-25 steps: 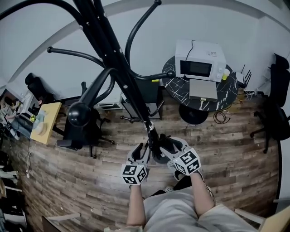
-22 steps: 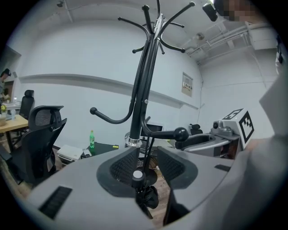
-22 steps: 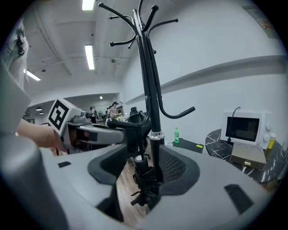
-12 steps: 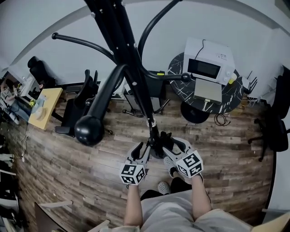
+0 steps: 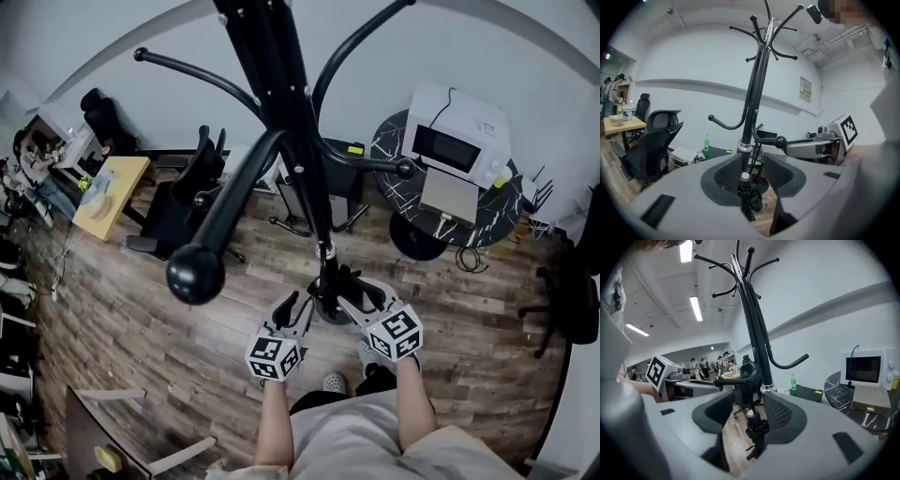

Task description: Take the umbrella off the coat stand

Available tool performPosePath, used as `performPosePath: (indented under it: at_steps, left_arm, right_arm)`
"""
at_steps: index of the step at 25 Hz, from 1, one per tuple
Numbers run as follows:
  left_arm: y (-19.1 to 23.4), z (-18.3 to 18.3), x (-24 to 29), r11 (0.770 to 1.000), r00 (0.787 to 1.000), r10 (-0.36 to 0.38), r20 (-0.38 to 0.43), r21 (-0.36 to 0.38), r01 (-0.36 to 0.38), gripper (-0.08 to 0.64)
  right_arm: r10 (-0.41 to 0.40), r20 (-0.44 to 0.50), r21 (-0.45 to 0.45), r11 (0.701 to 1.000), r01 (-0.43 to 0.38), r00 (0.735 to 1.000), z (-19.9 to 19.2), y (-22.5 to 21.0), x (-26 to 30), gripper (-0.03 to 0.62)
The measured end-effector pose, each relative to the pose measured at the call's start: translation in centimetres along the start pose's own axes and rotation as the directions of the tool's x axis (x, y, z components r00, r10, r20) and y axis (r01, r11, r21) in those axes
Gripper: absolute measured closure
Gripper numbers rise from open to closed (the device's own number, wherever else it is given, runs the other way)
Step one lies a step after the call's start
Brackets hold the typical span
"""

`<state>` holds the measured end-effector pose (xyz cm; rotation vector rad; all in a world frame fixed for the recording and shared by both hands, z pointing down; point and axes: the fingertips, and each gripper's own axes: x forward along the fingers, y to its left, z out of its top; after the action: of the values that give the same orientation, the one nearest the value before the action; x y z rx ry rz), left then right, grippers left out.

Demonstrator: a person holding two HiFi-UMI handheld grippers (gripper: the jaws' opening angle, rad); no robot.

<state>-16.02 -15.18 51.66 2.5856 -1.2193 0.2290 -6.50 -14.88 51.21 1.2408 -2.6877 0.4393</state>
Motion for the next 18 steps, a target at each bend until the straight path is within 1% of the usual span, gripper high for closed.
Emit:
performPosePath:
  at_steps: [3, 7, 10, 14, 16, 18]
  left_arm:
    - [0.2, 0.3, 0.3, 1.000, 1.000, 0.018, 0.003, 0.002, -0.018, 0.407]
    - [0.5, 0.0, 1.5, 0.998, 0.998, 0.060, 0.009, 0.007, -0.060, 0.407]
    - [0.3, -0.9, 2.8, 0.996, 0.996, 0.083, 0.012, -0.009, -0.083, 0.407]
    - [0.7, -1.2, 4.1, 0.994, 0.994, 0.102, 0.036, -0.035, -0.101, 0.407]
    - [0.6, -1.5, 4.8, 0.995, 0.994, 0.101, 0.035, -0.023, -0.100, 0.408]
    - [0.3, -1.8, 5.4, 0.996, 0.995, 0.092, 0.029, 0.006, -0.092, 0.408]
  right_arm:
    - [0.041, -0.009, -0.018, 0.999, -0.041, 0.999, 0.5, -0.5, 0.8, 0.371]
    - [0.098, -0.030, -0.044, 0.994, -0.099, 0.995, 0.4, -1.2, 1.8, 0.374]
    - [0.149, -0.069, -0.066, 0.986, -0.153, 0.986, -0.6, -1.2, 2.3, 0.377]
    - [0.204, -0.085, -0.086, 0.974, -0.211, 0.975, -0.9, -1.2, 3.1, 0.377]
    - [0.223, -0.100, -0.108, 0.966, -0.234, 0.970, -1.3, -1.3, 3.5, 0.380]
    - [0.244, -0.114, -0.118, 0.959, -0.257, 0.963, -1.9, -1.3, 3.5, 0.380]
